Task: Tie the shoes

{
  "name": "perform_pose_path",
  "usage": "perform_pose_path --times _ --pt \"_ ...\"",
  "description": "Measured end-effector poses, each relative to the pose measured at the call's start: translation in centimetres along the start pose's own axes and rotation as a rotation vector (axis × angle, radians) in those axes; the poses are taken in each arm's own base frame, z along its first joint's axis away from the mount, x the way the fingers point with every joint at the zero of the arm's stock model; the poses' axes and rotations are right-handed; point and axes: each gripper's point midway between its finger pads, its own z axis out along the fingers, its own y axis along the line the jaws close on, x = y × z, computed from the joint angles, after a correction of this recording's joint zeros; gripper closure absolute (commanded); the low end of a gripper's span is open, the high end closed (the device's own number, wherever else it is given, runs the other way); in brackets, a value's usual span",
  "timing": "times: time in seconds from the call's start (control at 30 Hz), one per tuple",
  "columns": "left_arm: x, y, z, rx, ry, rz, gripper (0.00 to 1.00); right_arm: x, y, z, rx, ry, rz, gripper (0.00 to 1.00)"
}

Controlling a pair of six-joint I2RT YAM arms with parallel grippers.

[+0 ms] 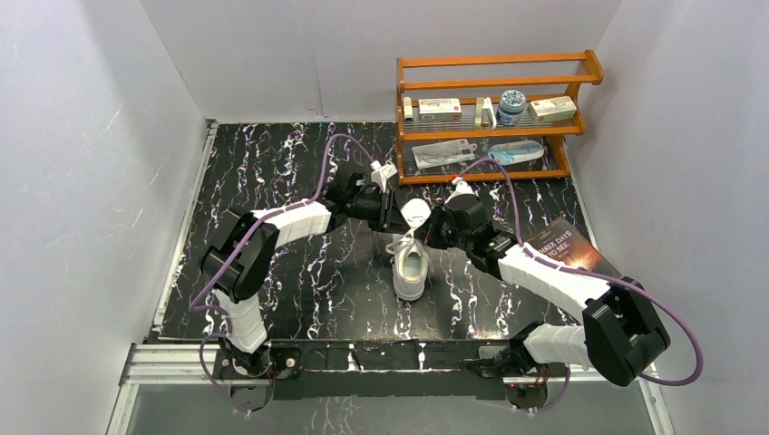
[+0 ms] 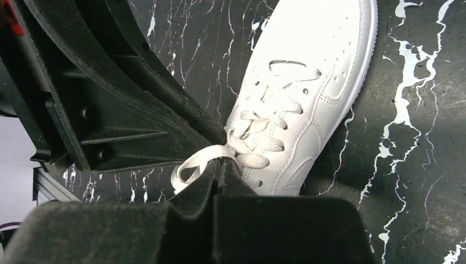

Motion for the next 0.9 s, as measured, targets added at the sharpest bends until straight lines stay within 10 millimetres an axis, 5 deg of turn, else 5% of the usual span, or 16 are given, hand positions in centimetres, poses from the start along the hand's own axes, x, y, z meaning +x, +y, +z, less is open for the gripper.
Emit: perform_pose_path --times 0.63,0.9 --pt "-0.2 -1.6 -0.9 0.020 -0.043 -0.013 0.62 0.0 -0.1 0.0 0.010 0.003 -0.001 1.00" --pt "-0.3 -1.6 -0.8 0.029 -0.053 -0.018 0.66 0.0 0.1 0.0 -0.002 0.004 -0.004 1.00"
